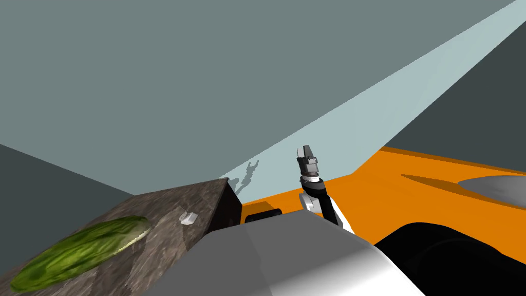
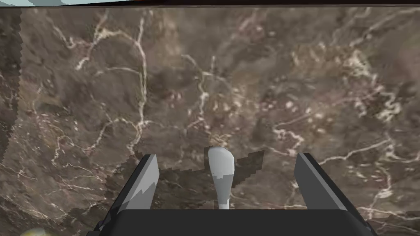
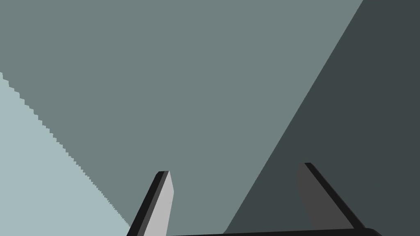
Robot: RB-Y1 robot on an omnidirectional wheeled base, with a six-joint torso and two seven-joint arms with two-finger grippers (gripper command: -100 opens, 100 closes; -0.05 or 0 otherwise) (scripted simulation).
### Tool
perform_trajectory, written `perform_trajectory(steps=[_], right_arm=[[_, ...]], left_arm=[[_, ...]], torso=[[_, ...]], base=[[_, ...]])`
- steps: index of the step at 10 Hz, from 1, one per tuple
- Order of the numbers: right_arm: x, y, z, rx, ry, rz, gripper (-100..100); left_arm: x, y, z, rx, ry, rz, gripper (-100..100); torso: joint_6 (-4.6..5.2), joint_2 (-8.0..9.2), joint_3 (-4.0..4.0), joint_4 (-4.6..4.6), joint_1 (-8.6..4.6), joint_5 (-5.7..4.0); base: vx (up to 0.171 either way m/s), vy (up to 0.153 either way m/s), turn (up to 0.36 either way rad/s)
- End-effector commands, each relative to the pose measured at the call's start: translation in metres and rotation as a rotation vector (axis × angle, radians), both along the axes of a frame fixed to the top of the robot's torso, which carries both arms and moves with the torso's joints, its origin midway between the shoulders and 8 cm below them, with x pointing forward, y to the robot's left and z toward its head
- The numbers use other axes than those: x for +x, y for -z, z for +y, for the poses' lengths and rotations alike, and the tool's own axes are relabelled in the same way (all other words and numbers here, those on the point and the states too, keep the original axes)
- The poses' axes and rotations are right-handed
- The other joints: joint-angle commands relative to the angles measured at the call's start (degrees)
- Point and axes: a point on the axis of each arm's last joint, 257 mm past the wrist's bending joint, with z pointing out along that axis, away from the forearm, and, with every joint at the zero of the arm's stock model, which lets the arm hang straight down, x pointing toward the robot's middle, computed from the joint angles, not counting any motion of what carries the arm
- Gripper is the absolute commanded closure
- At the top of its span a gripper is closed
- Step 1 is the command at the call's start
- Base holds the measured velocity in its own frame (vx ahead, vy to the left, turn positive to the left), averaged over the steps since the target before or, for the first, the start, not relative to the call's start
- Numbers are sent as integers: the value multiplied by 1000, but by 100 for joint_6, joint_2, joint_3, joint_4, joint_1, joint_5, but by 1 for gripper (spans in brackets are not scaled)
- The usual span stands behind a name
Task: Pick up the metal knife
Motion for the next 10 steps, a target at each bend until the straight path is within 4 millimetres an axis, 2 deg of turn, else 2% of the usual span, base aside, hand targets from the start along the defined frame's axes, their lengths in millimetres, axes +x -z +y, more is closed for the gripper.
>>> perform_trajectory(steps=[1,2,3,4,5,10], right_arm=[[0,0,0,0,0,0,0],[0,0,0,0,0,0,0],[0,0,0,0,0,0,0],[0,0,0,0,0,0,0],[0,0,0,0,0,0,0],[0,0,0,0,0,0,0]], left_arm=[[-23,1,2,1,-19,70,-100],[-32,2,2,0,-25,96,-100],[-26,0,0,-1,-19,75,-100],[-28,0,0,0,-21,80,0],[-27,5,2,2,-20,76,-100],[-26,24,5,7,-15,63,-100]], torso=[[0,0,0,0,0,0],[-5,-7,-4,-1,6,2],[-5,-2,-1,0,-10,0],[-7,11,6,3,-39,-7],[-8,19,11,5,-58,-12],[-9,29,17,8,-73,-16]], base=[[95,183,-175],[62,130,-75],[20,51,-21],[5,12,-1],[0,0,0],[-5,-10,6]])
